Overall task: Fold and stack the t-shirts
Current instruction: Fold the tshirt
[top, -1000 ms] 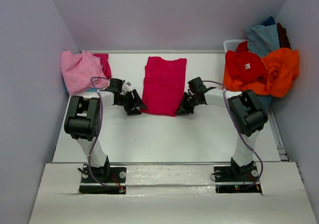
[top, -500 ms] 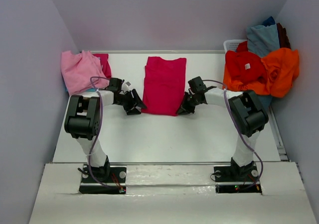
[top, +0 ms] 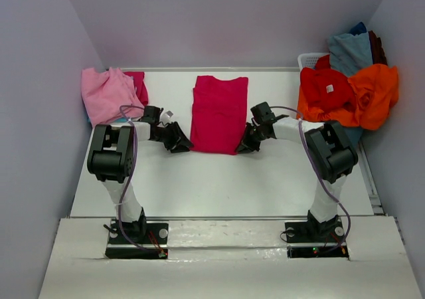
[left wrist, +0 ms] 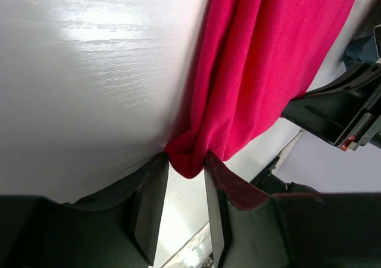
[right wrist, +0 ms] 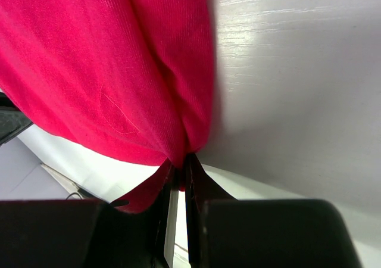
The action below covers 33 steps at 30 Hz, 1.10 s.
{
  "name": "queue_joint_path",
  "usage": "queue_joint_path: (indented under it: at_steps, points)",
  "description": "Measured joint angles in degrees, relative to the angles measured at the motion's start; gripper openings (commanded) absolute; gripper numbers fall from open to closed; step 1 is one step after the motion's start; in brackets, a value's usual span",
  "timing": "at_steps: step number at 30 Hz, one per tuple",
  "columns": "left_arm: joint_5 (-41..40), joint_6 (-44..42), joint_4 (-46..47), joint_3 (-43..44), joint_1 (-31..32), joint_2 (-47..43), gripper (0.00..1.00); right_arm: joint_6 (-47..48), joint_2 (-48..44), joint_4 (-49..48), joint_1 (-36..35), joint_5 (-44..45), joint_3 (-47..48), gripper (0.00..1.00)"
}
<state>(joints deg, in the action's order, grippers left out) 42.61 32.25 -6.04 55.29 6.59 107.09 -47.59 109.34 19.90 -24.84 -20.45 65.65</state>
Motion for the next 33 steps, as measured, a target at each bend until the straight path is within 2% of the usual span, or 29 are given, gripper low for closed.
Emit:
queue_joint_path:
  at_steps: [5, 12, 33]
  points:
    - [0.3, 0.2, 0.9, -0.3, 0.0, 0.7, 0.29, 0.1, -0.1, 0.2, 0.0, 0.1, 0.0, 0.13]
    - [0.7, 0.2, 1.3, -0.4, 0.0, 1.2, 0.07, 0.2, -0.1, 0.3, 0.0, 0.3, 0.0, 0.13]
    - [-0.4, -0.6, -0.8, 0.9, 0.1, 1.2, 0.06, 1.3, -2.5, 2.4, 0.2, 4.2, -1.1, 0.13]
